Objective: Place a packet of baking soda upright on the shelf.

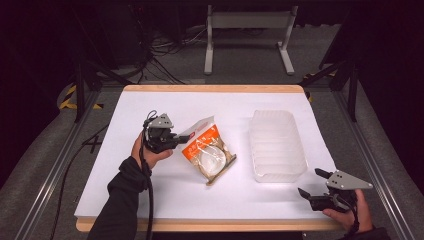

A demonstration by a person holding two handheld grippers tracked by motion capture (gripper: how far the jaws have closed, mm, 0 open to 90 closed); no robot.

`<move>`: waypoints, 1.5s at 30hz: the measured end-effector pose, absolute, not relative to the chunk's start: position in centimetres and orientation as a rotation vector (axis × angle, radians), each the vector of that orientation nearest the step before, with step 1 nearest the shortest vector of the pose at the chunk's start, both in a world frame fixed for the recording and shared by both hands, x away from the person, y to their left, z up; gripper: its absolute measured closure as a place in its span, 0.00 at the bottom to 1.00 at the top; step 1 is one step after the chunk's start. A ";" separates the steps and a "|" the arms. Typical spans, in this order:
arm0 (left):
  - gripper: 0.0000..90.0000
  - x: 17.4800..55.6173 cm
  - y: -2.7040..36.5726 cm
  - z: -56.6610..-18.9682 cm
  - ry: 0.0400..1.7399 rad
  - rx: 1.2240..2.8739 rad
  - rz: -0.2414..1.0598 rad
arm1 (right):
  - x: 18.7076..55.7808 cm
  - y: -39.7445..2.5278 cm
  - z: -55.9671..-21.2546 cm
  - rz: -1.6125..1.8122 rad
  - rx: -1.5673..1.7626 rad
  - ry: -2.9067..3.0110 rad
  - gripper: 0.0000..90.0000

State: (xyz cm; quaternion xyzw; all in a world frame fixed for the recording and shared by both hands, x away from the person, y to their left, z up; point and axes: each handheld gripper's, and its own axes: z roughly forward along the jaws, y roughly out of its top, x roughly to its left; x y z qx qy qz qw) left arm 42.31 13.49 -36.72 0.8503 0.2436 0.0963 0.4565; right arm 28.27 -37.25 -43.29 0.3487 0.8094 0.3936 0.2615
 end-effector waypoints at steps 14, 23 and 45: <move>1.00 39.0 10.8 -34.2 0.431 2.057 0.309 | 28.3 -37.3 -43.3 1.063 0.950 2.183 0.13; 1.00 38.2 10.2 -33.4 0.379 2.058 0.344 | 28.3 -37.4 -43.3 1.057 0.955 2.181 0.13; 1.00 37.7 6.5 -28.3 0.253 2.330 0.468 | 28.2 -37.5 -43.3 1.059 0.967 2.173 0.13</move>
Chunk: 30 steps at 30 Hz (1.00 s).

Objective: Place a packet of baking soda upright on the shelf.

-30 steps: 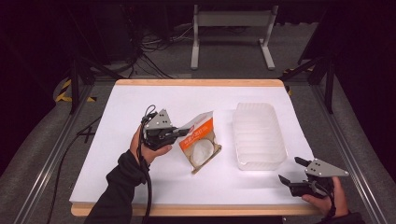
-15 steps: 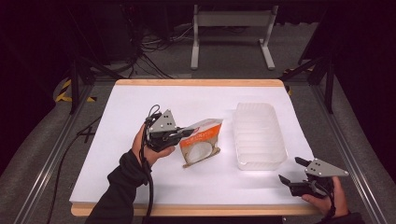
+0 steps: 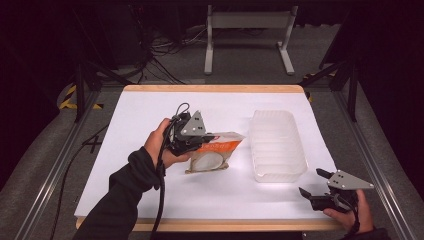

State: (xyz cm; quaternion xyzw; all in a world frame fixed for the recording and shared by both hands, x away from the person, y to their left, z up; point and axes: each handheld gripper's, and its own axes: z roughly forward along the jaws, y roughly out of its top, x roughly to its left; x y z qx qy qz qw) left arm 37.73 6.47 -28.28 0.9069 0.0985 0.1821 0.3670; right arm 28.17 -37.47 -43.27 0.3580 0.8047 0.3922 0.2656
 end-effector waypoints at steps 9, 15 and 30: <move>1.00 38.1 5.4 -27.3 0.230 2.284 0.465 | 28.2 -37.4 -43.3 1.059 0.969 2.177 0.13; 1.00 38.3 4.2 -26.5 0.197 2.227 0.464 | 28.2 -37.4 -43.4 1.060 0.973 2.176 0.13; 1.00 38.7 0.5 -24.2 0.134 2.123 0.452 | 28.3 -37.5 -43.5 1.060 0.984 2.177 0.13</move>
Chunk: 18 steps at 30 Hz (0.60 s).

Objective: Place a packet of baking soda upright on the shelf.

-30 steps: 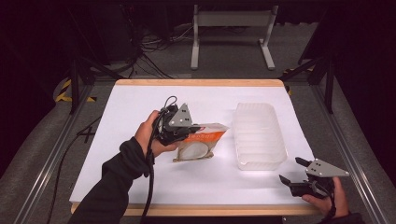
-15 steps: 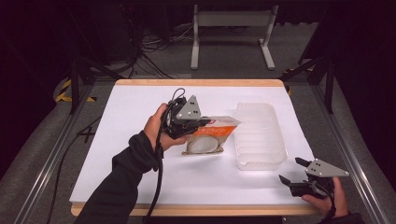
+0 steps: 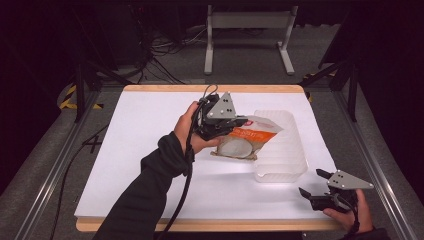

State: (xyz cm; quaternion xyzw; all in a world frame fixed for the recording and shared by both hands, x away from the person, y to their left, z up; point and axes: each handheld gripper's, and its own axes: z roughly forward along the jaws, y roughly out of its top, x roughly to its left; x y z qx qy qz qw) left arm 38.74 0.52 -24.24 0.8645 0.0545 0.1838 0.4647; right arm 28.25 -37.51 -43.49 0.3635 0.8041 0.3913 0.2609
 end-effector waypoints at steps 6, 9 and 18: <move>1.00 38.5 -0.3 -23.2 0.114 2.081 0.439 | 28.3 -37.5 -43.6 1.057 0.984 2.180 0.13; 1.00 38.5 -1.3 -23.0 0.089 2.086 0.439 | 28.3 -37.4 -43.6 1.056 0.985 2.183 0.13; 1.00 38.3 -4.5 -23.4 0.047 2.063 0.377 | 28.4 -37.5 -43.7 1.060 0.987 2.187 0.13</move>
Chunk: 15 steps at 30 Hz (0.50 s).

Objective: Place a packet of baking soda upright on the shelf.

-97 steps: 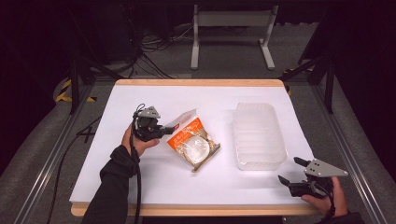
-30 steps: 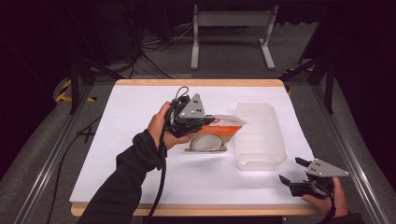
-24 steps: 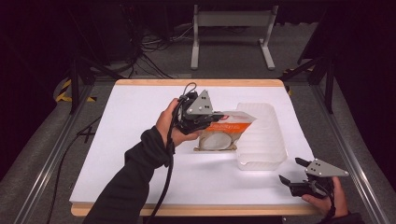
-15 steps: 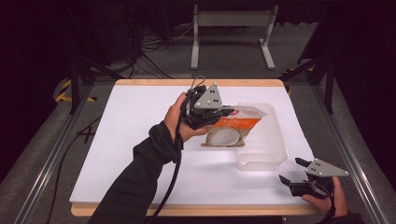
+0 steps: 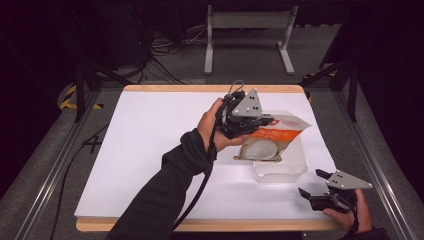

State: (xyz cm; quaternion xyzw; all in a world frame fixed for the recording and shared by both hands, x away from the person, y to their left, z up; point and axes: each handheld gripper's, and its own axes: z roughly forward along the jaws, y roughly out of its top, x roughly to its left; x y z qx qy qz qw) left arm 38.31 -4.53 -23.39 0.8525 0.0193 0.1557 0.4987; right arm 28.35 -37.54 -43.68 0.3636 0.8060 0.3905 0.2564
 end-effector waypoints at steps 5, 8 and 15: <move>1.00 38.1 -6.3 -23.9 0.023 2.061 0.356 | 28.4 -37.5 -43.7 1.058 0.981 2.189 0.13; 1.00 37.9 -7.2 -24.3 0.012 2.058 0.336 | 28.3 -37.5 -43.7 1.058 0.980 2.190 0.13; 1.00 37.5 -8.6 -24.6 0.009 2.044 0.319 | 28.4 -37.6 -43.7 1.058 0.981 2.190 0.13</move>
